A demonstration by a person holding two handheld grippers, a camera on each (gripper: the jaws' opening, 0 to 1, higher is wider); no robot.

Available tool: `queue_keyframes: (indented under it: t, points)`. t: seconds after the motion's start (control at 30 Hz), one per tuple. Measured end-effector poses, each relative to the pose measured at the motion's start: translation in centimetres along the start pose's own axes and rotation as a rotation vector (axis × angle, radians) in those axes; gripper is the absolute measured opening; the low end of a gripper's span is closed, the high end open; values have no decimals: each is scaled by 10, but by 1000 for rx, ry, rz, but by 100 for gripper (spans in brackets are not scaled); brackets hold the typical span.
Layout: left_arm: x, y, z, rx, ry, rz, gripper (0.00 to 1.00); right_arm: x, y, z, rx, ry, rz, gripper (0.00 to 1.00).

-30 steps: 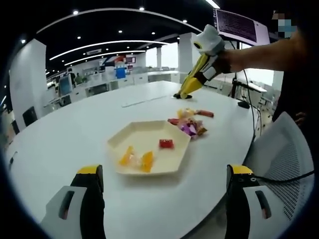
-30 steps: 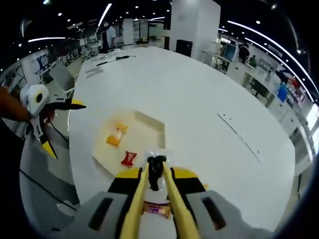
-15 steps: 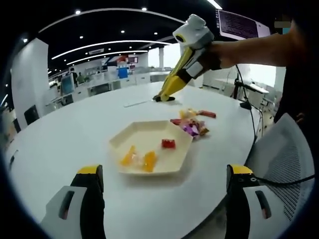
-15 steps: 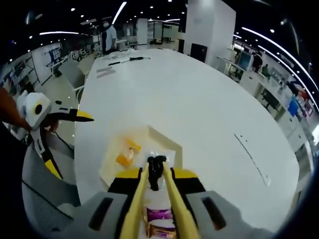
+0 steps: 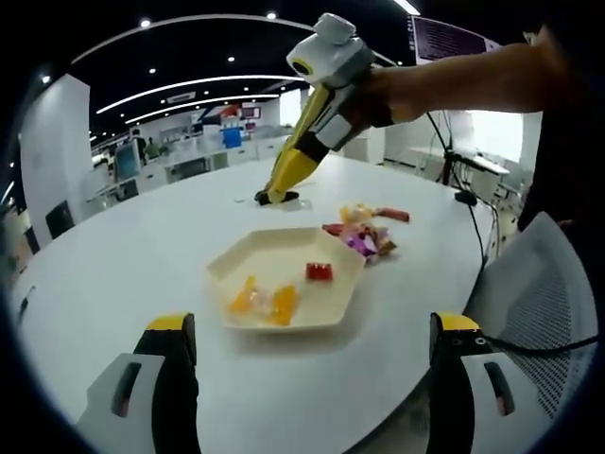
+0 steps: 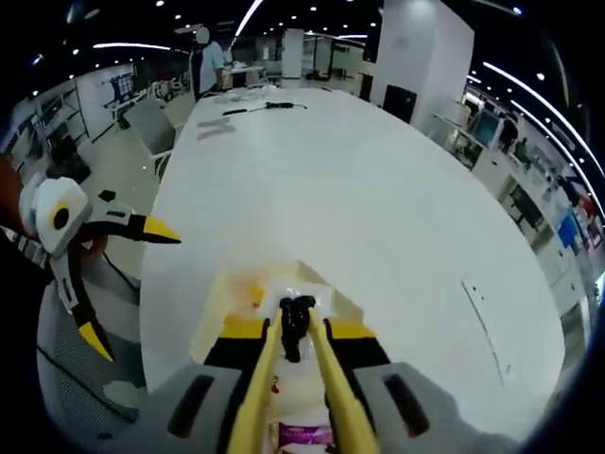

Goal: Place the target food into the container with the food tongs after gripping and lifting it, then release it inside without dropping or visibly crushing the food.

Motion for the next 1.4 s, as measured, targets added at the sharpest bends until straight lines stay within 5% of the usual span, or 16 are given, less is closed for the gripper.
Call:
queue_keyframes:
  t: [0.67,0.77,1.03,1.4]
  points:
    - [1,-1,0,-3,-5,1,99,-4,-4,12,-60,-14,48,27]
    - [9,-9,0,-54,-36,-82,100,-2,-5,16,-61,-12,61,26]
    - [8,-6,1,-39,-37,-40,100,-4,-10,32,-112,2,19,27]
    - [-3,-5,-1,-33,30,-15,100,-11,-4,63,-166,76,-20,27]
Point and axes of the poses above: the point that each gripper's makers call its tool centre point, and the gripper's own axes: z roughly backward along the fingers, x roughly to its left, y roughly out of its underside, the point moved 4 cm from there along z, roughly backward along the fingers, and after that the axes turned 15 degrees about -x, right-handed, at the moved point
